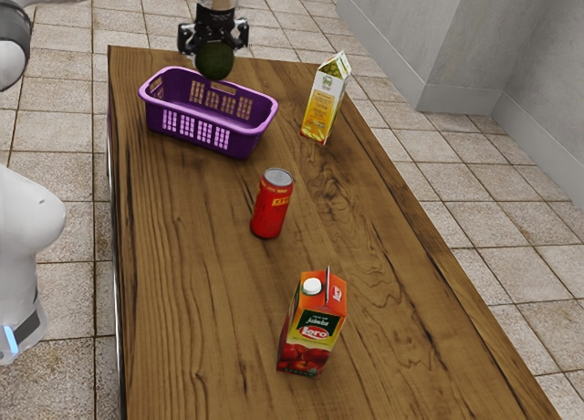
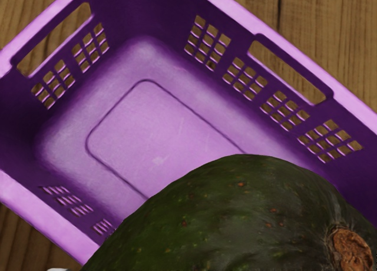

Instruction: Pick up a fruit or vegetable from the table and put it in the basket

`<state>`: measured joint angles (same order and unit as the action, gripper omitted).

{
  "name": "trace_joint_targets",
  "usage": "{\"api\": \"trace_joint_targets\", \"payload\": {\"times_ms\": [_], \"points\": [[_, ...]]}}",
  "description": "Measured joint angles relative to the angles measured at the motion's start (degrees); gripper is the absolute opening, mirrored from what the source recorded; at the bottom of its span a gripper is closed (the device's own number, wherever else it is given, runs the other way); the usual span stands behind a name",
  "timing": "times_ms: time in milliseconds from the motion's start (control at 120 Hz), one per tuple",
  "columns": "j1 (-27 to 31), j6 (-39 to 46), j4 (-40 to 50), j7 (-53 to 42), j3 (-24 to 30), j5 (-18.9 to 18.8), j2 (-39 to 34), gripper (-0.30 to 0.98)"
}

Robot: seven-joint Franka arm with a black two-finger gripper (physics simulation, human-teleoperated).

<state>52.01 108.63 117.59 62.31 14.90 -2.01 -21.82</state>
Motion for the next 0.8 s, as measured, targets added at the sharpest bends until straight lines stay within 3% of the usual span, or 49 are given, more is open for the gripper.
{"api": "trace_joint_targets", "payload": {"times_ms": [450, 517, 800], "points": [[2.4, -0.7, -0.4, -4.1, -3.0, 1.2, 2.4, 0.45], [2.4, -0.7, -0.4, -4.6, -3.2, 1.6, 2.5, 0.54], [2.3, -0.7, -0.3, -6.3, -4.8, 3.1, 1.9, 0.62]]}}
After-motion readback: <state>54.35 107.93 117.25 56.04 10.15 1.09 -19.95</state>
